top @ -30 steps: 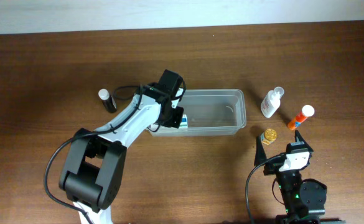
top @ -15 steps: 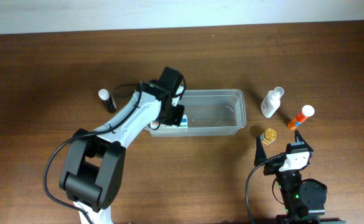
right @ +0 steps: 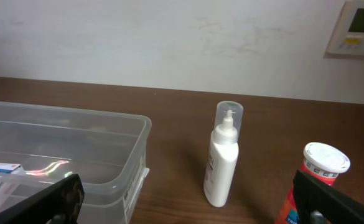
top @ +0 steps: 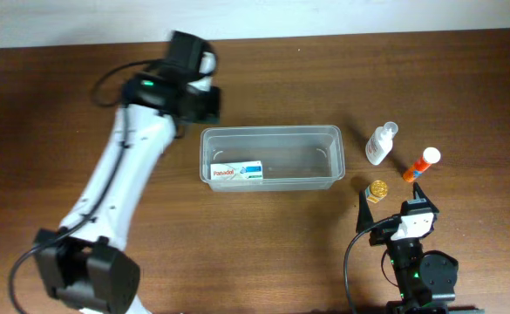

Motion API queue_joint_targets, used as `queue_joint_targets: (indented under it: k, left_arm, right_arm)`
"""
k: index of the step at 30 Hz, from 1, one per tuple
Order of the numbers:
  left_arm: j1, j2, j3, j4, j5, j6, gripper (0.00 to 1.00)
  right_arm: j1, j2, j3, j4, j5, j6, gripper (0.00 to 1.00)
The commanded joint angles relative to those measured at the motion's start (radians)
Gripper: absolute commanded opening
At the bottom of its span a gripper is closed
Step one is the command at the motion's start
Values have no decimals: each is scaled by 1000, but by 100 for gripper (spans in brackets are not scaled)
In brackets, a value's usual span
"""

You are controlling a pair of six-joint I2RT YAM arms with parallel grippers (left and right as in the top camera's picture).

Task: Pack container
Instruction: 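Move the left gripper over the dark bottle with white cap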

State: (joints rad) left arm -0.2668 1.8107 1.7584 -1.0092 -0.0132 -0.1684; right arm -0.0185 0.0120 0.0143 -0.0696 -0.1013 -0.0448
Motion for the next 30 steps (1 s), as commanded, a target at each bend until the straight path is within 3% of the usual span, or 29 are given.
queue_joint_targets:
  k: [1,3,6,14,30]
  left_arm:
    - [89,-5,2,-27,-35,-2,42]
    - [132,-5,2,-40,-36,10,44]
    - [180,-2,2,-44,-36,40,60]
    - [209,32,-6,-47,-37,117,62]
    - [280,237,-6,-40,-35,48,62]
  right_arm:
    - [-8,-8,-9,0,8,1,98]
    - [-8,-8,-9,0,8,1,98]
    - [-8,-8,-9,0,8,1,98]
    - [-8,-8,-9,0,8,1,98]
    - [-8,-8,-9,0,8,1,98]
